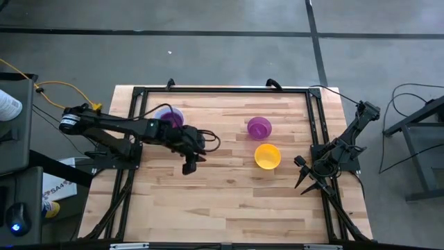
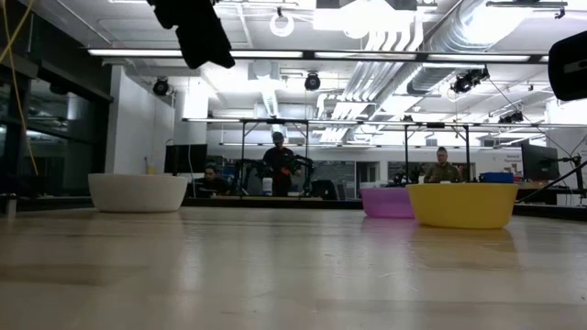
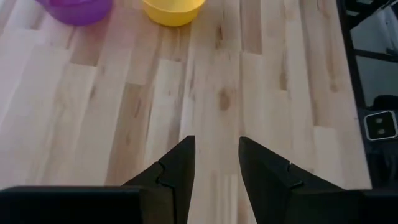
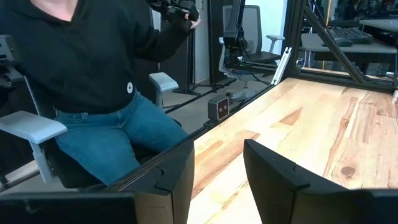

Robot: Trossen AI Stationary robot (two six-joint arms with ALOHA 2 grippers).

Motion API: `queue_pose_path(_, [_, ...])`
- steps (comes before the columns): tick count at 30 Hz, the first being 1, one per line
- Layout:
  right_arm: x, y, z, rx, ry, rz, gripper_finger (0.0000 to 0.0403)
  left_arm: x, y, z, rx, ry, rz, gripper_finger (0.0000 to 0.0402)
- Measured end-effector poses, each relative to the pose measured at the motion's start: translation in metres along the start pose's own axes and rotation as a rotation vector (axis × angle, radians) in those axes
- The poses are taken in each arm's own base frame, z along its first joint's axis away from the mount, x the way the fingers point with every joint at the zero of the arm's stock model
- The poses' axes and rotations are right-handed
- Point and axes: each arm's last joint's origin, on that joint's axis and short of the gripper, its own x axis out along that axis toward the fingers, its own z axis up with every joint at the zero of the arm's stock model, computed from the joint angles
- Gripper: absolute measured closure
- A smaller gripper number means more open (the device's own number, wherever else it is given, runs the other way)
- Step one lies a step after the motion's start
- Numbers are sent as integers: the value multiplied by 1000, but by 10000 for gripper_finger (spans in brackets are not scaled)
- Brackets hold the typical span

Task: Nest bowls inside each other
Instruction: Stack the violet bowl on top of the red bowl

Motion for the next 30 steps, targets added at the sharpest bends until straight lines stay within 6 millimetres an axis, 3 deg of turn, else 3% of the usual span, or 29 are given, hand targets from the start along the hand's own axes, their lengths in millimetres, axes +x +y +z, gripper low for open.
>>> queue_pose_path(9, [0,0,0,186,-3,3,270,0,-2,-1,-72,1,-2,278])
queue_pose_path(13, [0,-1,6,191,-69,-22,270,0,-2,-1,-75,3,-1,278])
queue_pose_path(18, [-5,-10,24,219,-288,-356,270,0,-2,-3,-75,22,4,278])
queue_pose_path(21, [-7,-17,23,195,-267,-538,270,0,-2,-3,-62,24,4,278])
queue_pose_path(30, [-7,-31,44,129,-255,-685,270,0,-24,-11,112,27,23,278])
